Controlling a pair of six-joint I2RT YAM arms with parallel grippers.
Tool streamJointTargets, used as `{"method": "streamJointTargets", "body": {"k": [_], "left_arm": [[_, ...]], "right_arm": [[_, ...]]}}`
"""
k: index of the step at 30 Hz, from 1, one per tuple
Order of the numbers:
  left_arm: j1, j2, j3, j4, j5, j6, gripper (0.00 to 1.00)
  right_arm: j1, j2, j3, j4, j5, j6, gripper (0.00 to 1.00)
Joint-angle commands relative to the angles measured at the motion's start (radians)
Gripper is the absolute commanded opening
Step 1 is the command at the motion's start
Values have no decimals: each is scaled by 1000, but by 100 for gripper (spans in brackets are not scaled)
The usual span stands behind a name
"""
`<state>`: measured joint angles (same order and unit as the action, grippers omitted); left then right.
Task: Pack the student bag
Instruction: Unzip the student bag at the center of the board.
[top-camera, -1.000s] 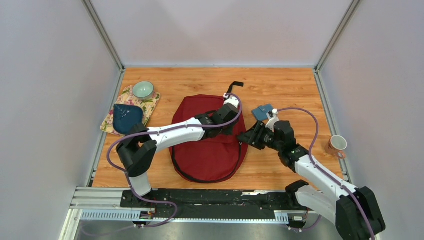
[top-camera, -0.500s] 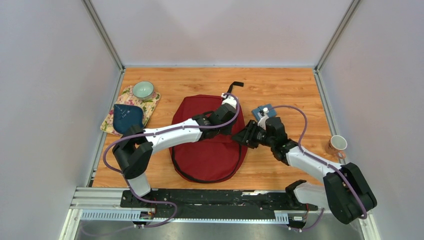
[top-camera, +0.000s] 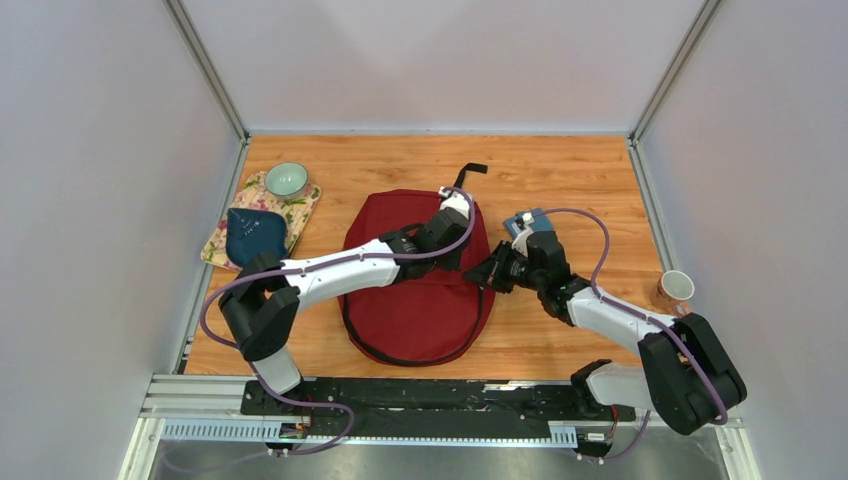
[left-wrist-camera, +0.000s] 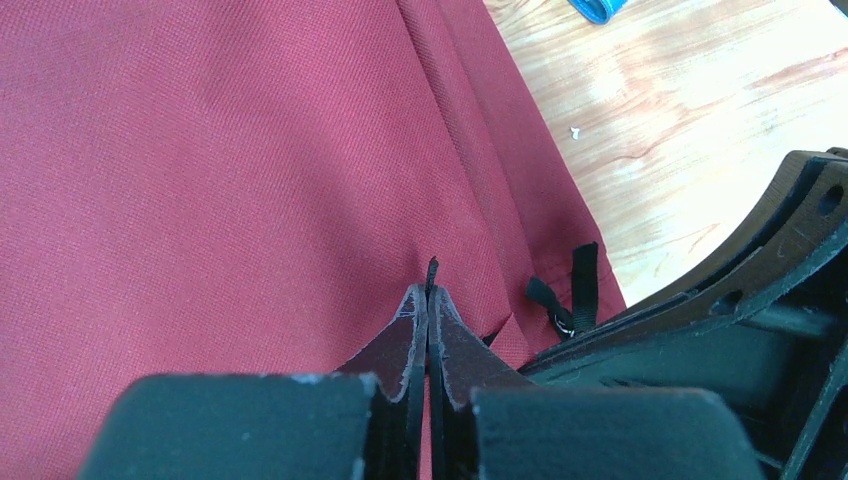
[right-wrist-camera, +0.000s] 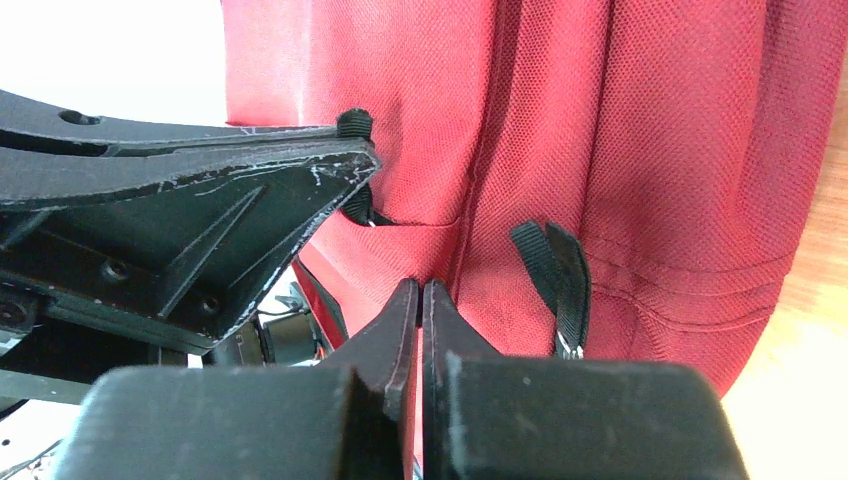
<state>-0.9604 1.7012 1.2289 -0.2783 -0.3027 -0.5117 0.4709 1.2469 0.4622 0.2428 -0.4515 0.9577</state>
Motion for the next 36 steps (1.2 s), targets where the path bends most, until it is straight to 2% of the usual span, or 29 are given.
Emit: {"method": "streamJointTargets", "body": {"k": [1, 5, 9, 15, 21, 28, 29, 30, 31, 32, 33, 34, 36], "left_arm": [[9, -75, -23, 30, -32, 1, 0], [23, -121, -66, 25, -70, 21, 0], [55, -210, -144, 7, -127, 55, 0], [169, -388, -299, -25, -214, 105, 0], [287, -546, -436, -29, -202, 105, 0], [293, -584, -511, -13, -135, 47, 0], [295, -586, -519, -12, -128, 35, 0], [293, -592, -529, -6, -122, 32, 5], [292, -595, -534, -2, -116, 29, 18], [295, -598, -537, -1, -115, 24, 23], [293, -607, -543, 1, -116, 21, 28], [292, -614, -548, 2, -124, 22, 40], [295, -630, -560, 4, -130, 21, 51]], "right_arm": [[6, -30, 16, -9, 65, -16, 0], [5, -44, 23, -103, 106, -51, 0], [2, -43, 18, -125, 123, -56, 0], [-5, -47, 12, -129, 126, -59, 0], [-9, -47, 16, -131, 123, -65, 0], [-9, -37, 30, -116, 96, -70, 0], [-9, -37, 32, -115, 91, -73, 3], [-8, -43, 35, -119, 86, -76, 7], [-9, -46, 38, -125, 83, -80, 11], [-8, -52, 42, -140, 85, -83, 21], [-8, -67, 44, -151, 88, -88, 26], [-8, -75, 47, -160, 96, -96, 30], [-8, -101, 55, -191, 106, -106, 38]]}}
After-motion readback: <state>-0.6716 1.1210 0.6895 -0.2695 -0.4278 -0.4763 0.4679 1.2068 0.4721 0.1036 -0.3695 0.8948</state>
